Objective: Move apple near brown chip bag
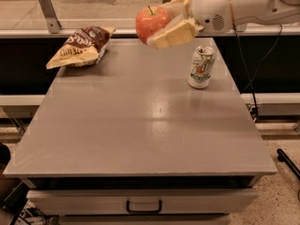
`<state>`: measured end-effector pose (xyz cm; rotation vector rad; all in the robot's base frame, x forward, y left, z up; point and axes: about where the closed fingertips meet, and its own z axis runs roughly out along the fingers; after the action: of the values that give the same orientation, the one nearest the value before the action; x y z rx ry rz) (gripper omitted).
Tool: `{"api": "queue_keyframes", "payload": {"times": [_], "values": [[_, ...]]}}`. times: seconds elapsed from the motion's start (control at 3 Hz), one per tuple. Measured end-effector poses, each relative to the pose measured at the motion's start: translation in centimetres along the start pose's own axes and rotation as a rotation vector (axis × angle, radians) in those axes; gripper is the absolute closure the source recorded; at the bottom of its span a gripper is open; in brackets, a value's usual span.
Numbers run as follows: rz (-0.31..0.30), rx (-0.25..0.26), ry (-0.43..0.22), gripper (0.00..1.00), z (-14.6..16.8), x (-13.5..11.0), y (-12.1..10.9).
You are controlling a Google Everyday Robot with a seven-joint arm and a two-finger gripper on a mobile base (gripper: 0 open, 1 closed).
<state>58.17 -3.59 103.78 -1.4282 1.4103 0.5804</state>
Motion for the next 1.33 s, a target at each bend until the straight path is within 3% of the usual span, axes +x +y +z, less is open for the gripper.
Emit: {"api": "queue_keyframes", "payload": {"times": [0.33,0.67,1.0,1.33], "values": [[-0.003,0.117,0.047,1.0,-0.2,-1.0,-3.9],[0.01,0.184,0.115,1.0,0.0,-1.7,-7.3],[0.056,0.191,0.146,1.0,2.2,0.0,-11.7],[0.05,0.182,0.145,1.0,3.1,0.0,-11.9]]}}
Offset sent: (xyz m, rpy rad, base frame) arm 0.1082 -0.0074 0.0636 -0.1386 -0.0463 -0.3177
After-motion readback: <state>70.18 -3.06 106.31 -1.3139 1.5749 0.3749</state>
